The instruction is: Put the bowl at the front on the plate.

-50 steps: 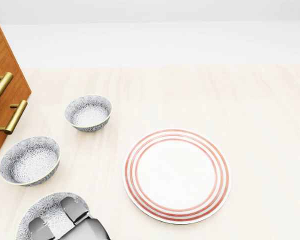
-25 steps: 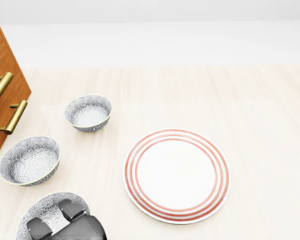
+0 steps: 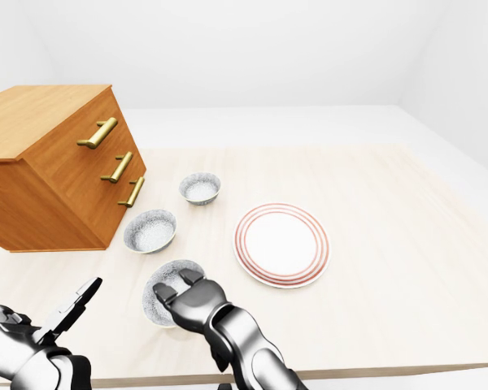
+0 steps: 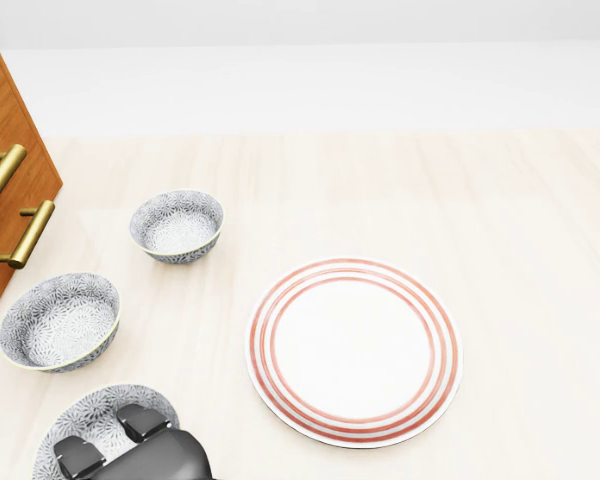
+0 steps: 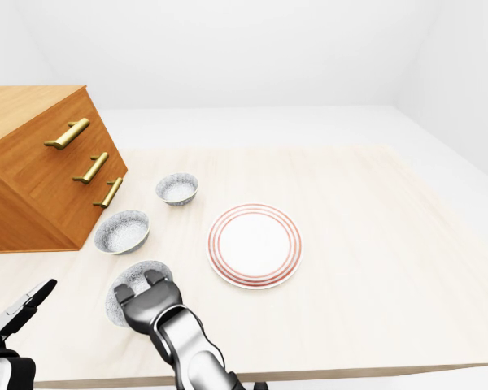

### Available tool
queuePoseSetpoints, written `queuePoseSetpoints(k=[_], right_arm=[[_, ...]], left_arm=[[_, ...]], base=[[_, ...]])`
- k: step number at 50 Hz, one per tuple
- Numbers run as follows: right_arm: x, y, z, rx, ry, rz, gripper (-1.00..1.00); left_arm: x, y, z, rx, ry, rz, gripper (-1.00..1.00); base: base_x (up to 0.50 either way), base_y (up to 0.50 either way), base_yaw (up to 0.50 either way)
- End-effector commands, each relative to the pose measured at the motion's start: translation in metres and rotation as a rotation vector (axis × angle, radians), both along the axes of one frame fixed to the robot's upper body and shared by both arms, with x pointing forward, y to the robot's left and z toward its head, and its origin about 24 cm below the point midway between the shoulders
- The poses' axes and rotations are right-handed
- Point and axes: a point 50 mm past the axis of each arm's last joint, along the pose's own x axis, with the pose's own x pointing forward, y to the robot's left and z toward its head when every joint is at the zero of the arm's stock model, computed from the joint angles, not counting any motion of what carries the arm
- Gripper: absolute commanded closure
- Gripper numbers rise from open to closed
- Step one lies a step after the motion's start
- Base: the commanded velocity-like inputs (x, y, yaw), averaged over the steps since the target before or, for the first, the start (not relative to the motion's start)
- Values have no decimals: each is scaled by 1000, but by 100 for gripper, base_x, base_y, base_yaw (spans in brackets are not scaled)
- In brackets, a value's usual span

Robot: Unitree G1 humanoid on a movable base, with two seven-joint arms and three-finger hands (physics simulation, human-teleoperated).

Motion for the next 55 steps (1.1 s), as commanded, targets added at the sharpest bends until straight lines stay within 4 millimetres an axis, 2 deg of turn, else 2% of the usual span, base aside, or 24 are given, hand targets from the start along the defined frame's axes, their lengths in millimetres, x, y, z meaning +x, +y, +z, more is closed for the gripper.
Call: queuePoseSetpoints(k=[1,12,21,42,48,55], right_arm=[[-3,0,-8,2,45,9,-100],[-4,0,-15,-13,76,12,-100],[-1,3,-9,1,62,11,-100],[7,5,-16,12,128,-6,-100],[19,5,-14,17,134,-22,-100],[27,2,-25,-4,194,-45,-100]], left_arm=[[0,0,0,-3,-4,-2,-100],[-1,0,1,2,-7,-2,-100],[0,0,0,-2,-2,-2,-100],[0,0,2,3,-8,-1,-100],[1,0,0,-2,-4,-3,-100],[0,0,0,-2,-4,-4,-100]], base=[[0,0,0],[0,0,0],[0,0,0],[0,0,0],[0,0,0],[0,0,0]])
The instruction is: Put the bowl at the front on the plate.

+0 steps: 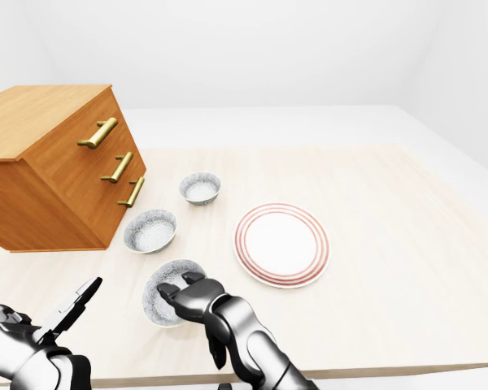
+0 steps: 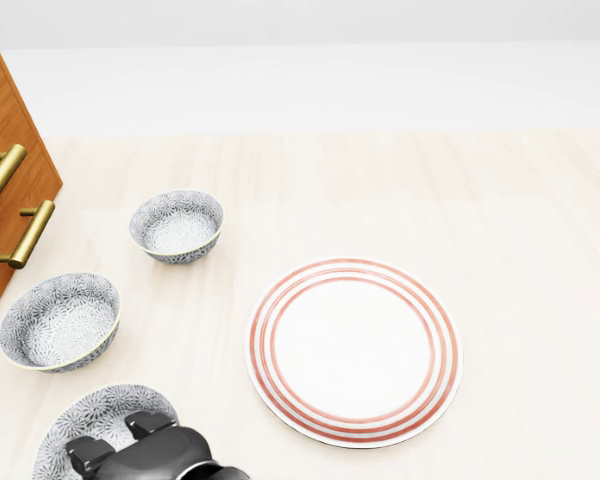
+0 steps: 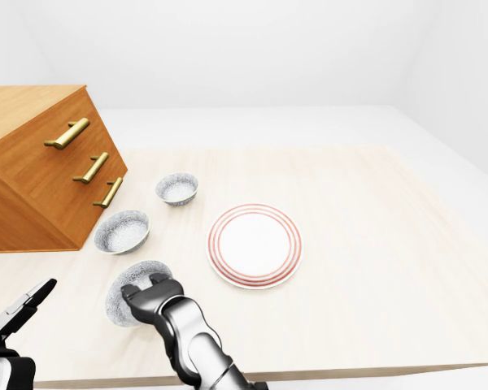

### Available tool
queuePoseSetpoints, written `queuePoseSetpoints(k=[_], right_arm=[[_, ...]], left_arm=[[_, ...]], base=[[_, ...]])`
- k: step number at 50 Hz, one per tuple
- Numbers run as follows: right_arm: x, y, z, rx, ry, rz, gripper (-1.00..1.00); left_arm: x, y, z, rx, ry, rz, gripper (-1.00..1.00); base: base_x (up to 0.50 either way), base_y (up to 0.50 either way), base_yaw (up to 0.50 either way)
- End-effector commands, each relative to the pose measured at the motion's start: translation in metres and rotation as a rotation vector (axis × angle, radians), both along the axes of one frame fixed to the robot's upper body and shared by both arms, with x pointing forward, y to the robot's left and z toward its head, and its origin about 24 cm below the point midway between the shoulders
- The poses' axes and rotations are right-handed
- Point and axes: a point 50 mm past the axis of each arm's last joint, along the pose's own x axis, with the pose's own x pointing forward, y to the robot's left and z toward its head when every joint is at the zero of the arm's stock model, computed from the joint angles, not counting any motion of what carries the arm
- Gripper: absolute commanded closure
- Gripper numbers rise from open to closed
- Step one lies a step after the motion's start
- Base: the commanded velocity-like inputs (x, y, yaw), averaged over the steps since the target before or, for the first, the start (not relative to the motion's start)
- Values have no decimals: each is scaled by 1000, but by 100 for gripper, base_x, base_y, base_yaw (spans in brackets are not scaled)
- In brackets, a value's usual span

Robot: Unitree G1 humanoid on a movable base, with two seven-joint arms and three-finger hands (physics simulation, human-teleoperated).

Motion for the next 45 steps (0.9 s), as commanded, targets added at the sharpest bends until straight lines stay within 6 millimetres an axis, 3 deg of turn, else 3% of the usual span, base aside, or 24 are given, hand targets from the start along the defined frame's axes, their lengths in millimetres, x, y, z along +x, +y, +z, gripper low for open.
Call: queuePoseSetpoints(k=[1,12,38,39,40,45], right_arm=[[11,-2,-10,-18,61,-25,-100],[5,-1,-18,-26,96,-17,-100],[4,2,-8,-9,50,-2,-100],[7,1,-5,-5,41,-8,-25],[8,1,-4,-6,33,-10,100],[12,0,-1,-21,7,-14,100]], left_arm=[[0,0,0,-1,0,-1,-100],[-1,0,1,1,-4,-1,-100],[2,0,-2,-7,6,-2,-100],[2,0,-2,-9,7,-2,-100],[2,0,-3,-10,7,-3,-100],[1,0,0,-3,-4,-2,-100]], base=[[0,0,0],[0,0,0],[0,0,0],[0,0,0],[0,0,0],[0,0,0]])
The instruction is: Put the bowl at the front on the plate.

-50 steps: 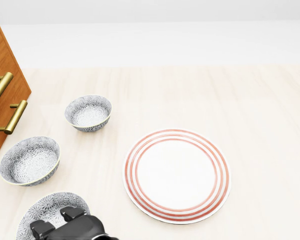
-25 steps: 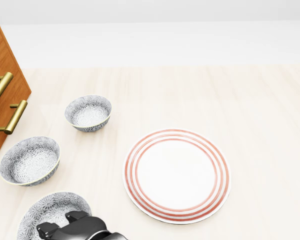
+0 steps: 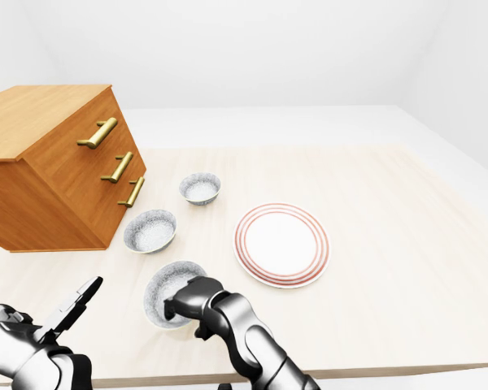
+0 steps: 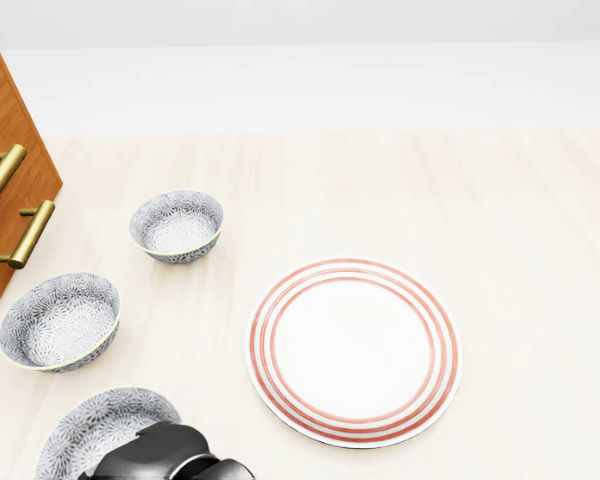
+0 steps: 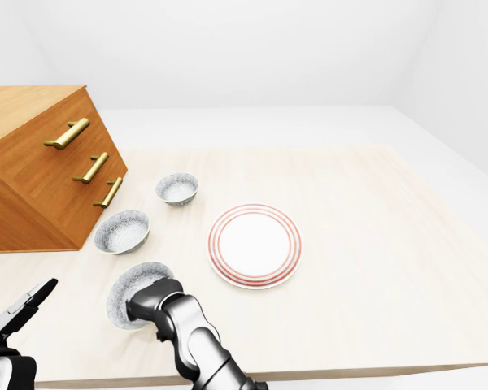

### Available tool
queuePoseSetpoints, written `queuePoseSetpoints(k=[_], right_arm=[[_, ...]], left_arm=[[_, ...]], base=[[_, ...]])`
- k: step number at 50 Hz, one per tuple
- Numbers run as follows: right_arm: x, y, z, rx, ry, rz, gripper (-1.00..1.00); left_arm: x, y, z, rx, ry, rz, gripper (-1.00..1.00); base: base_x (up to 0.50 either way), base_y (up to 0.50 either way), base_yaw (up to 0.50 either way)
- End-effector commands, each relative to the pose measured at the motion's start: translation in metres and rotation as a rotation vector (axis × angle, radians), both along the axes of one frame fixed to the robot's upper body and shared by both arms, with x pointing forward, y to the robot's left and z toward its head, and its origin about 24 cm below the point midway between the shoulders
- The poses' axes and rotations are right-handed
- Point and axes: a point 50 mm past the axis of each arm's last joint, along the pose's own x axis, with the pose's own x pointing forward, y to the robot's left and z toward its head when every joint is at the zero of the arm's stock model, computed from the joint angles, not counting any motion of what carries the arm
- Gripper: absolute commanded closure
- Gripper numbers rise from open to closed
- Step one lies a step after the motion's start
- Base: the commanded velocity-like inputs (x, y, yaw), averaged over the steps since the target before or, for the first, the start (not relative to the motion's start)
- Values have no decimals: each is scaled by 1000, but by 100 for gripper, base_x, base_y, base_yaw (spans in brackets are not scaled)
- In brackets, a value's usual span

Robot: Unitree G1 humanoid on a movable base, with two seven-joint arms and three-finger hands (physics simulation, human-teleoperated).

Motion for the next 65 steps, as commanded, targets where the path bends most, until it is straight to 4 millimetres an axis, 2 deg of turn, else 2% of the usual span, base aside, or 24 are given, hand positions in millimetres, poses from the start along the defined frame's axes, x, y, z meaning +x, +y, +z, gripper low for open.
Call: queuePoseSetpoints(k=[1,12,18,26,36,43,53,65], right_arm=[[9,-3,5,-33,-51,-14,100],[23,-10,10,-103,-126,-48,100],[35,-12,28,-147,-252,-70,100],[44,-19,44,-160,-333,-114,100],[50,-29,90,-119,-546,-161,100],[56,-42,109,-67,-595,-223,100],[67,-63,117,-49,-610,-315,100],[68,-80,103,-11,-527,-350,100]], left_arm=[[0,0,1,1,-4,-1,-100],[-2,0,3,6,-11,1,-100],[-1,0,0,1,-2,-1,-100],[-2,0,3,9,-8,2,-100],[-1,0,1,4,0,5,-100],[-1,0,1,6,-3,5,-100],[-1,0,1,4,-2,3,-100],[-1,0,-1,0,2,0,-100]], base=[[0,0,0],[0,0,0],[0,0,0],[0,0,0],[0,0,0],[0,0,0],[0,0,0],[0,0,0]])
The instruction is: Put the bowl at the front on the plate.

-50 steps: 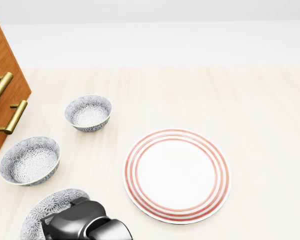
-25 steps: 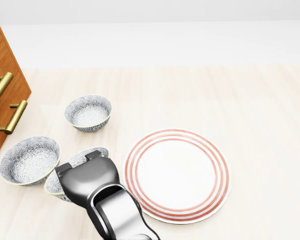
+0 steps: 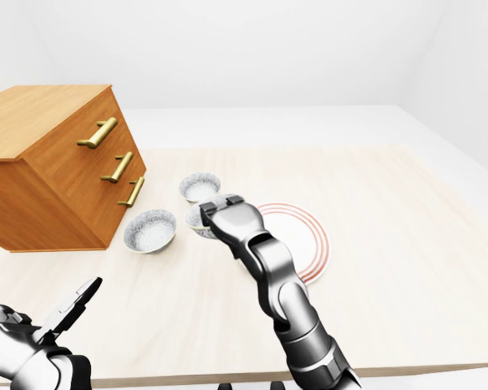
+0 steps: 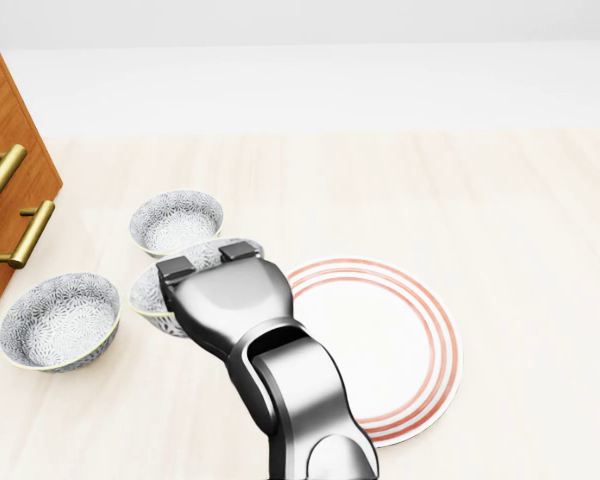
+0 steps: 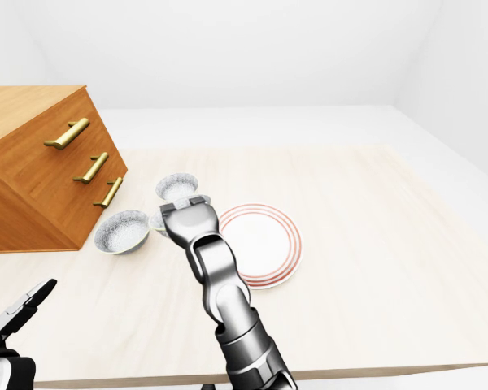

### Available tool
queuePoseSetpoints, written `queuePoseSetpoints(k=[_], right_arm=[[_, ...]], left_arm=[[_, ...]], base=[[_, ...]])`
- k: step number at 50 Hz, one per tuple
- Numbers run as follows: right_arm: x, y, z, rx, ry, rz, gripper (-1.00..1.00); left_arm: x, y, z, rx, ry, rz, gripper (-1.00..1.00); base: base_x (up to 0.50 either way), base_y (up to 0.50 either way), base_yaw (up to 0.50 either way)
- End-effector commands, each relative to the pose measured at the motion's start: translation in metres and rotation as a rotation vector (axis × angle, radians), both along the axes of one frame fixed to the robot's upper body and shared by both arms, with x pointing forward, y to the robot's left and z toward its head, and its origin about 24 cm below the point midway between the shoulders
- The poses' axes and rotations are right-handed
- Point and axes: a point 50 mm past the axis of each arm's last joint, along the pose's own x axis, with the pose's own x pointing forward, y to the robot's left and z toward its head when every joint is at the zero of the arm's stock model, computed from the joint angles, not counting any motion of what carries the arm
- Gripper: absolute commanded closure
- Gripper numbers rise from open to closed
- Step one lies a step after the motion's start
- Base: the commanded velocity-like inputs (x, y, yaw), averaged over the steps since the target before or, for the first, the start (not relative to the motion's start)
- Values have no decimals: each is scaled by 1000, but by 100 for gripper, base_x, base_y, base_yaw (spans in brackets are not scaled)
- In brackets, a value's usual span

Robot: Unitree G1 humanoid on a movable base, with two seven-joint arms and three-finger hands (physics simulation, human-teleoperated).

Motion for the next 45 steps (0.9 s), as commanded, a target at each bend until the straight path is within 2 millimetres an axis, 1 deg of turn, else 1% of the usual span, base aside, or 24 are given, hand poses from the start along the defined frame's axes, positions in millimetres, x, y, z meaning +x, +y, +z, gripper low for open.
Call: queuePoseSetpoints(k=[1,3,6,13,17,19,21,22,25,26,28,32,45], right_arm=[[4,-22,-4,-8,-4,-68,100],[4,-24,-5,5,-8,-69,100],[2,-28,-6,15,-22,-77,100],[-1,-37,-1,24,-105,-118,100],[-2,-43,0,29,-108,-130,100],[-3,-44,2,47,-123,-135,100],[-5,-44,7,106,-160,-117,100],[-6,-46,4,89,-151,-128,100],[-7,-47,5,84,-153,-135,100],[-9,-48,9,77,-168,-137,100],[-9,-51,7,72,-165,-145,100],[-16,-56,8,75,-179,-161,100],[-17,-56,8,74,-180,-160,100]], left_arm=[[-1,0,0,-1,0,-1,-100],[0,0,-1,-3,5,-2,-100],[-2,0,2,6,-7,0,-100],[0,0,0,2,3,1,-100],[0,0,0,4,2,1,-100],[0,0,-1,1,7,1,-100],[0,0,0,4,3,2,-100],[0,0,1,7,0,3,-100],[1,0,-1,2,9,2,-100],[1,0,-1,3,7,2,-100],[1,0,-2,0,11,1,-100],[0,0,0,4,3,1,-100],[0,0,0,4,2,1,-100]], base=[[0,0,0],[0,0,0],[0,0,0],[0,0,0],[0,0,0],[0,0,0],[0,0,0],[0,0,0],[0,0,0],[0,0,0],[0,0,0],[0,0,0],[0,0,0]])
